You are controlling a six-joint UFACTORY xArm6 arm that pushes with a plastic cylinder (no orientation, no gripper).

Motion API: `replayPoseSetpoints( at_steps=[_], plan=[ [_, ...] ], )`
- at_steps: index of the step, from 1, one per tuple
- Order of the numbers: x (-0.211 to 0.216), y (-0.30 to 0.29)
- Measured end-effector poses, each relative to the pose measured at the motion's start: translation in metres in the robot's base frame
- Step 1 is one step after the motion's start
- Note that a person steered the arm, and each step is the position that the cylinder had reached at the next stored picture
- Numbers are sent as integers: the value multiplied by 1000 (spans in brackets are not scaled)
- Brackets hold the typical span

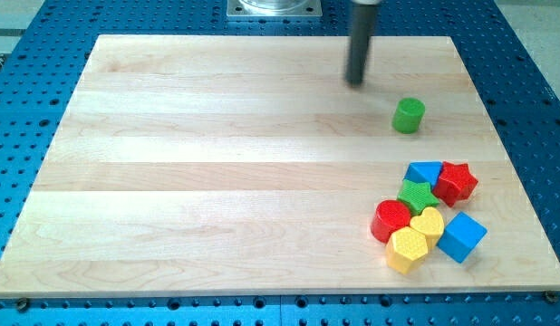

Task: Slightly slide the green circle to the left

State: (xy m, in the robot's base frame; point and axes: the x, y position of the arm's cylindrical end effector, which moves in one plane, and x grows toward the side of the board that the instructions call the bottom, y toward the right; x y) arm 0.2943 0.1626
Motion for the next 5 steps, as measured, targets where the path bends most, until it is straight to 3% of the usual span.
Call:
replayPoseSetpoints(
  at_steps=[1, 3, 5],
  plan=[
    [54, 55],
    [75, -61],
    [73, 84]
  ],
)
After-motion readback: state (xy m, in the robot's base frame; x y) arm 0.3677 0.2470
